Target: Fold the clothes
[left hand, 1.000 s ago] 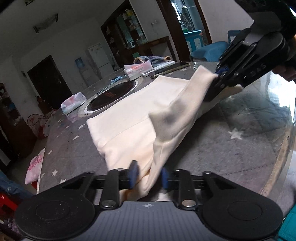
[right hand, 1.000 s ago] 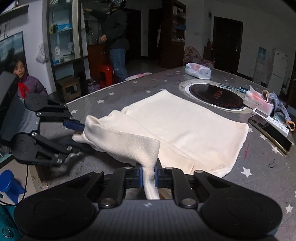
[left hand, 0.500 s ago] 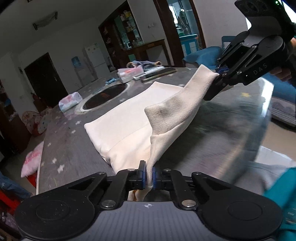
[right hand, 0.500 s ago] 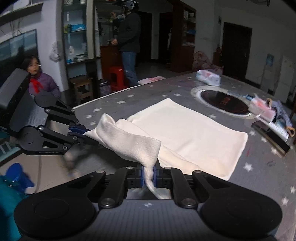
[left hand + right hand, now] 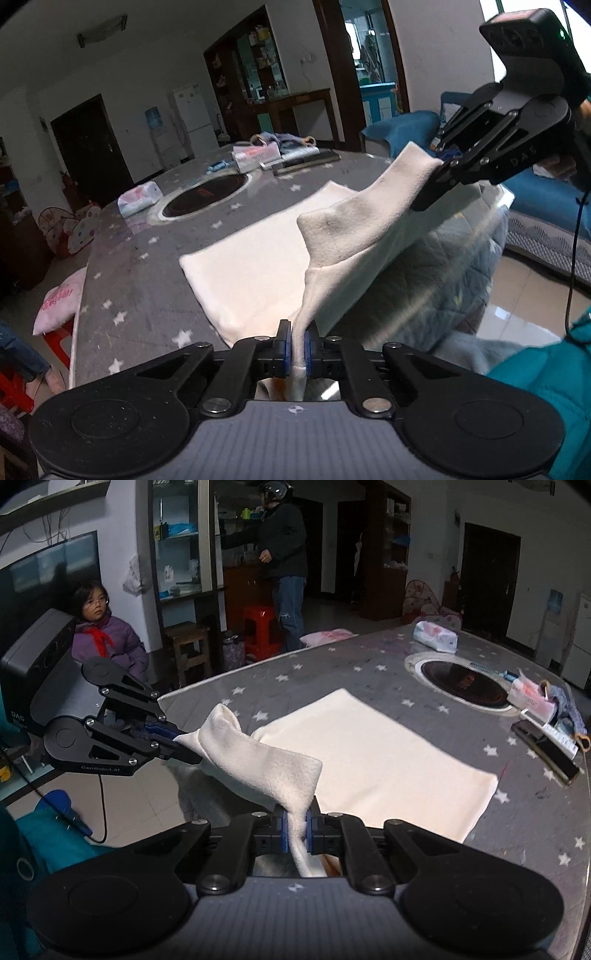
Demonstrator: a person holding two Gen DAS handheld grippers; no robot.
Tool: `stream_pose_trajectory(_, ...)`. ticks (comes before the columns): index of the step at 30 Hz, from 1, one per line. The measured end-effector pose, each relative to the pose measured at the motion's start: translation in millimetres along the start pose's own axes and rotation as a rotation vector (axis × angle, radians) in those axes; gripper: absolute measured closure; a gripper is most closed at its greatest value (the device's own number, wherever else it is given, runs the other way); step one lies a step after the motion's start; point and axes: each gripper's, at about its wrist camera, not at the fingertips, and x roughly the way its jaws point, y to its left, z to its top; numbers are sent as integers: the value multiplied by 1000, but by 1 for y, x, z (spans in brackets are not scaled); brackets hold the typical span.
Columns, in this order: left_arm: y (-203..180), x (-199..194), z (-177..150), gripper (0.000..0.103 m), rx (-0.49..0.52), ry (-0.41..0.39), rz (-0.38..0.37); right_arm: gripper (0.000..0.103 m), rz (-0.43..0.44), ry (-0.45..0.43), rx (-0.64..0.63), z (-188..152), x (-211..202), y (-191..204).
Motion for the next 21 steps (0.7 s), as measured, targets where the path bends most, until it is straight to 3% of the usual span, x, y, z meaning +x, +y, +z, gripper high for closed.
stream_pose_trajectory(9,45,37,46,95,-31,-37,21,95,-21,-6,91,34,30,-53)
stream_pose_trajectory(15,87,103,81,95,-77,2,51,95,-70,10,146,63,73,-107)
stream_pose_trajectory(19,101,154,82,95,-113,62,84,94,-139,52,223,69,117,-143)
stream_pose_trajectory(21,107,180,82,95,-130,91,101,87,-169,71,291,63,138,-158)
